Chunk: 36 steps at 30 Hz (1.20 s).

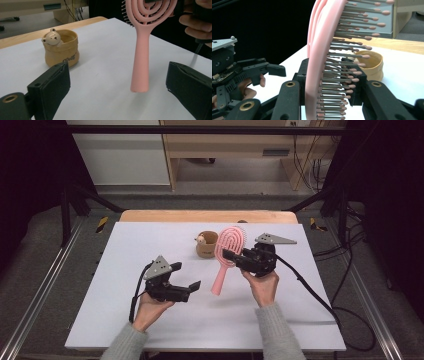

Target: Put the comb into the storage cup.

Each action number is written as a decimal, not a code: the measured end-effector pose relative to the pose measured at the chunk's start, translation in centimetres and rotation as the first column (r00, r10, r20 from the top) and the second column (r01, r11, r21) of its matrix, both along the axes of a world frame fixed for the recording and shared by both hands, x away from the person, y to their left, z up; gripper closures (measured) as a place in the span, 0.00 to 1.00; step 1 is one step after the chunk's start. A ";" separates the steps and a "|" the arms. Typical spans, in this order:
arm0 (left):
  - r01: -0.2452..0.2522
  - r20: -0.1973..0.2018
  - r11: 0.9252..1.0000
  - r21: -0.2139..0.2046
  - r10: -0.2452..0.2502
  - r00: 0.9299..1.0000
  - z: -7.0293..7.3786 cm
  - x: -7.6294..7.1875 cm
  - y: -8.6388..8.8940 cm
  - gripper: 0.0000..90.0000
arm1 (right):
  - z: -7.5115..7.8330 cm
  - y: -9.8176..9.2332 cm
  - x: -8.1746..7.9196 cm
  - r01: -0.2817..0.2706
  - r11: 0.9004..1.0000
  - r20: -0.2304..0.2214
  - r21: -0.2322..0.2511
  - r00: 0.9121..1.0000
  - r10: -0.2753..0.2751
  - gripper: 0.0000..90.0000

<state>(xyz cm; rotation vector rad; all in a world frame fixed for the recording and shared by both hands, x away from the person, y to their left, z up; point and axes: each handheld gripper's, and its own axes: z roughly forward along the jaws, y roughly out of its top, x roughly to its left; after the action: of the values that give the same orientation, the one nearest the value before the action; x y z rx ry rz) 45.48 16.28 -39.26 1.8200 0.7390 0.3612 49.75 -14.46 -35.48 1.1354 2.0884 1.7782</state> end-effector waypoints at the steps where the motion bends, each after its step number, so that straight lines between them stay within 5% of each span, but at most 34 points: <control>1: 0.003 0.000 1.000 0.011 -0.003 1.000 -0.1 0.0 0.5 0.06 | 0.2 -0.1 0.0 0.004 1.000 0.002 -0.005 1.000 -0.004 0.70; 36: -0.105 -0.012 0.993 0.058 0.106 0.994 -4.2 -1.3 8.7 0.05 | 3.3 -0.4 0.8 0.059 0.995 0.069 -0.077 0.996 -0.054 0.70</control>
<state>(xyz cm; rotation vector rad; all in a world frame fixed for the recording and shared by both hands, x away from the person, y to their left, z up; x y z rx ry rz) 44.16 24.97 -43.43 1.8430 0.8453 0.4418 50.59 -14.87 -32.20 1.0879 2.0477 1.6698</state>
